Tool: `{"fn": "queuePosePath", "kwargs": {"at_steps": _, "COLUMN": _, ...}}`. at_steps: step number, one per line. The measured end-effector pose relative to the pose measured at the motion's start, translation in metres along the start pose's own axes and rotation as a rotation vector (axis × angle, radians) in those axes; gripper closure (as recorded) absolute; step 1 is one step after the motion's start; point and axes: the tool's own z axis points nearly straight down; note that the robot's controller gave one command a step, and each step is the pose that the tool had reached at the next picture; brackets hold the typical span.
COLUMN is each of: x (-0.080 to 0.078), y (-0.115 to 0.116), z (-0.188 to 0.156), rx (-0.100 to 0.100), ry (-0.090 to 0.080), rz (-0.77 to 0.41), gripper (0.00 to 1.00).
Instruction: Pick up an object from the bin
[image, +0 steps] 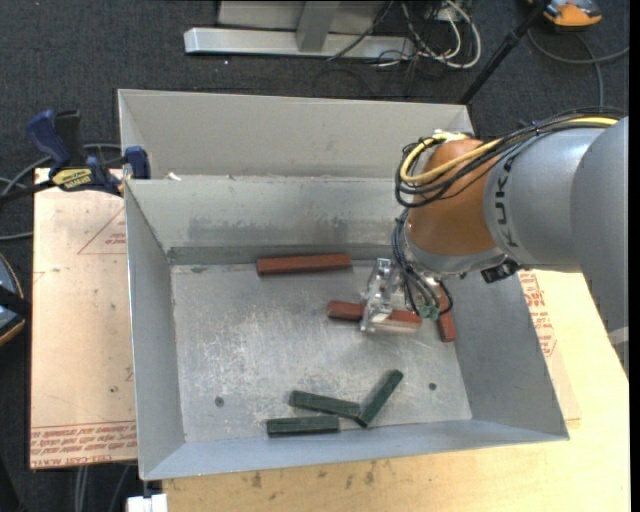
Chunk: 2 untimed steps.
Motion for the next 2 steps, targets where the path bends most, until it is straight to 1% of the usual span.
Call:
{"fn": "queuePosePath", "kwargs": {"at_steps": 1, "x": -0.0003, "y": 0.0, "z": -0.0013, "rx": 0.0, "ry": 0.002, "rz": 0.0, "gripper": 1.0}}
{"fn": "queuePosePath", "kwargs": {"at_steps": 2, "x": 0.0019, "y": 0.0004, "z": -0.0051, "rx": 0.0, "ry": 0.016, "rz": -0.001, "gripper": 1.0}}
